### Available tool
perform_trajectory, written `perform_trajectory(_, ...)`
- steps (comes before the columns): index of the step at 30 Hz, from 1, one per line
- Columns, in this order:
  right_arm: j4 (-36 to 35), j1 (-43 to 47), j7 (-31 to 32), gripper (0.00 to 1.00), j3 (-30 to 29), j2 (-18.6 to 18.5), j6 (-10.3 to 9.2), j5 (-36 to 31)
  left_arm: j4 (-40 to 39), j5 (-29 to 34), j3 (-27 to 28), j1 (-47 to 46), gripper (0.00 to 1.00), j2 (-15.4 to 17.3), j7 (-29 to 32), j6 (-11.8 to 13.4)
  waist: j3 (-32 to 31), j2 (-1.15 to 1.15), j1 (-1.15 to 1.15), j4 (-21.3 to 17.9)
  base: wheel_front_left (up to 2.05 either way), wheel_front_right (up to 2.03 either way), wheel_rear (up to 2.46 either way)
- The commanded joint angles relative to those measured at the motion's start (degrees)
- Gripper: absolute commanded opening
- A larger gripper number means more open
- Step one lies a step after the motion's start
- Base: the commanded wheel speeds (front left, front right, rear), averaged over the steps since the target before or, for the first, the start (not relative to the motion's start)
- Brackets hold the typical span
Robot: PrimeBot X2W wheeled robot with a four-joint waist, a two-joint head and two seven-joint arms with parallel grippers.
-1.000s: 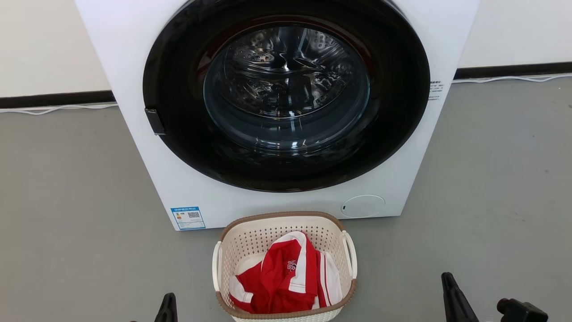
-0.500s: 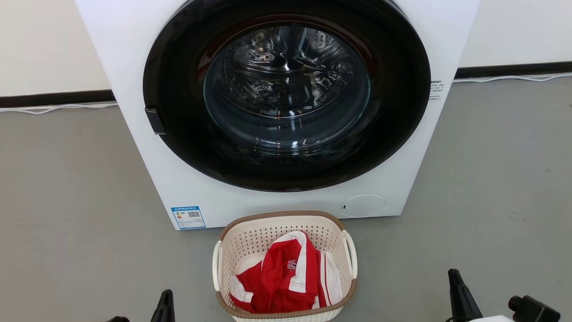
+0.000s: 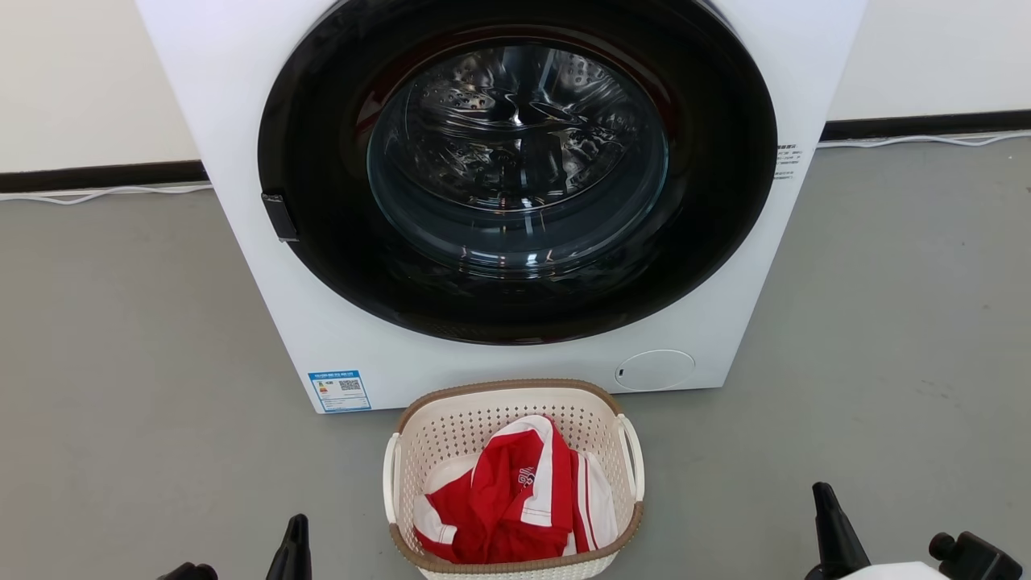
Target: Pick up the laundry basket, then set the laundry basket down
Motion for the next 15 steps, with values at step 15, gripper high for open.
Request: perform_trajectory(15, -2.7, -4.4, 2.8, 0.00, -0.8, -0.2, 0.20, 9.6, -0.5, -10.8, 2.2, -5.3, 0.00, 0.6, 2.4, -2.0, 0.1, 0.00, -0.01, 0.0, 0.00, 0.00, 0.00)
